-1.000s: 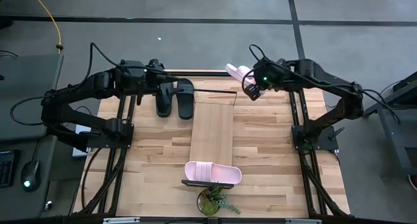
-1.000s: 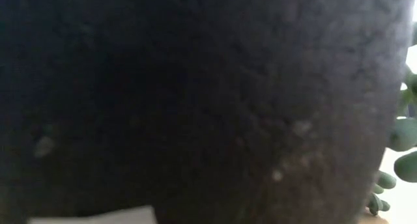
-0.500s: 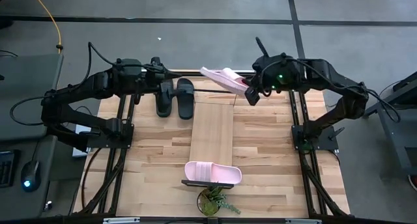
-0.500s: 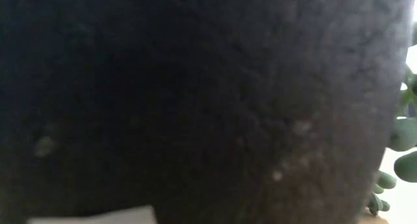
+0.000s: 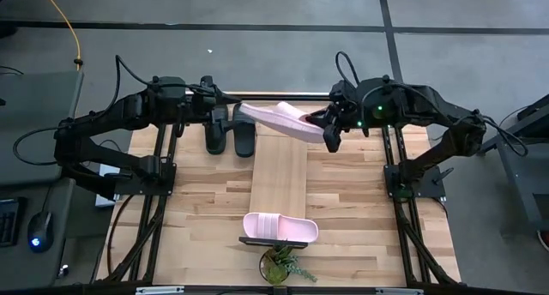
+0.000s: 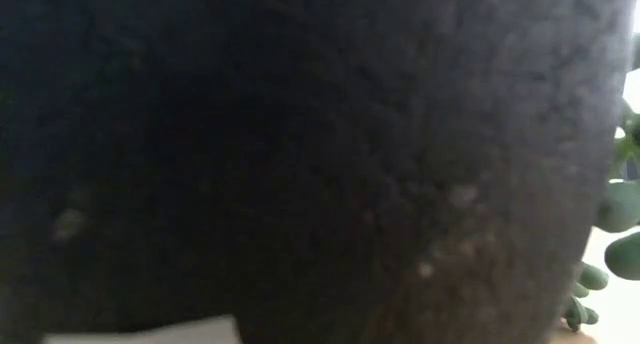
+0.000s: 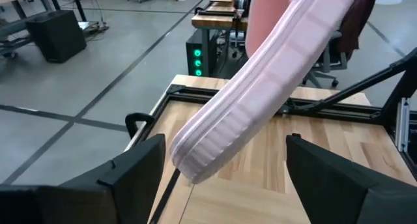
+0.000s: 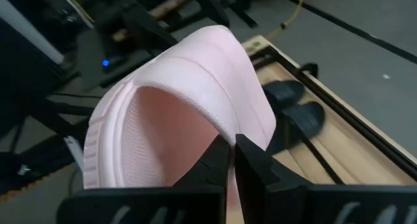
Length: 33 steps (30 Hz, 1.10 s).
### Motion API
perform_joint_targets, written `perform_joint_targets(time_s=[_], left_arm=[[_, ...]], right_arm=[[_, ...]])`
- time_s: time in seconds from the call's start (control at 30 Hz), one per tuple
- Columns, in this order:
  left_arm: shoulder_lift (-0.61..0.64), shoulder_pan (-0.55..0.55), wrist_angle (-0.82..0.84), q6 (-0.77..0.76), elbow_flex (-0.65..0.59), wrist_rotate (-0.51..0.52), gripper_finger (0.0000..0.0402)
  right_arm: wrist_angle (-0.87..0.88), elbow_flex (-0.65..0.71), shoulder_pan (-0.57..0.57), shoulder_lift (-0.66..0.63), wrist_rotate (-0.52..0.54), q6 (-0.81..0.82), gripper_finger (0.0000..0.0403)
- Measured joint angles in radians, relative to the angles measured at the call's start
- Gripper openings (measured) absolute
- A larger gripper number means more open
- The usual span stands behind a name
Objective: Pick and place slides into the shelf
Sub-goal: Put the pink slides on the shelf
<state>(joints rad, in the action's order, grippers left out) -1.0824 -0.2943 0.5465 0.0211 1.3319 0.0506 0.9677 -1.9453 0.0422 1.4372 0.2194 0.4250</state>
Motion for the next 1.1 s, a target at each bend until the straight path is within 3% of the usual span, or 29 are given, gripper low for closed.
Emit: perform_joint_targets(time_s=[0.3,0.53,0.7,0.87,1.1], left_arm=[[-0.005,0.0,-0.033,-0.009,0.0,-0.067,0.0293],[-0.019,0.0,-0.087,-0.028,0.001,-0.197,0.0294],[-0.028,0.0,-0.095,-0.028,0.001,-0.206,0.0285],[-0.03,0.0,-0.129,-0.021,0.0,-0.193,0.0229],[-0.029,0.001,-0.151,0.004,0.0,-0.207,0.0096]], right_arm=[[-0.106,0.0,0.006,0.0,-0.074,-0.01,0.0],[-0.135,0.0,0.006,0.0,-0.086,-0.025,0.0],[-0.138,0.0,0.006,0.0,-0.086,-0.025,0.0],[-0.139,0.0,0.006,0.0,-0.085,-0.024,0.0],[-0.139,0.0,0.004,-0.001,-0.066,-0.023,0.0]])
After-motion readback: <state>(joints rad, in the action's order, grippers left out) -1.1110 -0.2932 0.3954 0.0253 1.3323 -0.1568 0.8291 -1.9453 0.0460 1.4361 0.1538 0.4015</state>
